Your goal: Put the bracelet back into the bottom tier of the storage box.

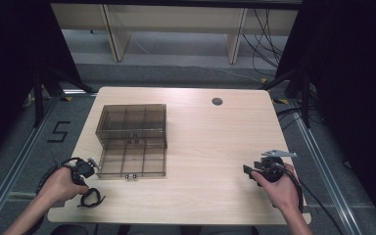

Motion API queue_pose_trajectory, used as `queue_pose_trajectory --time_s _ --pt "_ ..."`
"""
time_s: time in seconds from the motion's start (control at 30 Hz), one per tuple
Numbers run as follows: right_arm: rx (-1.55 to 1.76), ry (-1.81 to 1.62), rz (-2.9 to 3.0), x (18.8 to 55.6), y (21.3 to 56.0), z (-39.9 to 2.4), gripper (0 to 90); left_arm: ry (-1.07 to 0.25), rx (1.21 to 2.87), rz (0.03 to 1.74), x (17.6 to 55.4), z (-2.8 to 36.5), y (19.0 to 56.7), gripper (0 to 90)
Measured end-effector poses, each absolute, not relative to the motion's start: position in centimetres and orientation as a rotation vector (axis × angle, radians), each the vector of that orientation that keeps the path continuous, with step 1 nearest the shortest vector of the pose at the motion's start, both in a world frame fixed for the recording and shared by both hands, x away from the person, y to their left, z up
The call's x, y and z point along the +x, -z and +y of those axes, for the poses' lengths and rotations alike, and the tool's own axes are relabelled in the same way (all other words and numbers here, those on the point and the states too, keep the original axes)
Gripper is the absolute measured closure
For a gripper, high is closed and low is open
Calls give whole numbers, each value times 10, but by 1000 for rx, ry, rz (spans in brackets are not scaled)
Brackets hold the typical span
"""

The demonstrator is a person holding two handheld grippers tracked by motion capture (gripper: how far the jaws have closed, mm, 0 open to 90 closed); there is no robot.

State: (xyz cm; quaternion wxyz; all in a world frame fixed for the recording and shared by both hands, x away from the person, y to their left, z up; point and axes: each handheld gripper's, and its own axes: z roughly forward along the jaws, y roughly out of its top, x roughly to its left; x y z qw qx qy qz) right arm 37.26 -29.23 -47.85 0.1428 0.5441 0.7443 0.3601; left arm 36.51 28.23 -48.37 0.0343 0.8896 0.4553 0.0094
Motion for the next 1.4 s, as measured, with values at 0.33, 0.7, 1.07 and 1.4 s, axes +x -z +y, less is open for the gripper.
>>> queue_pose_trajectory --time_s 0.33,0.7,1.07,1.4 --pt "1577 -1013 2153 372 478 -292 476 -95 2741 1333 368 284 467 840" --pt "1572 -1014 2155 372 478 -292 476 -147 2752 1264 376 282 454 841" --pt "1572 -1009 2155 372 478 -292 476 -149 2775 1222 386 278 444 841" --pt "1583 -1008 2153 372 478 -292 476 -145 2774 1220 393 273 438 841"
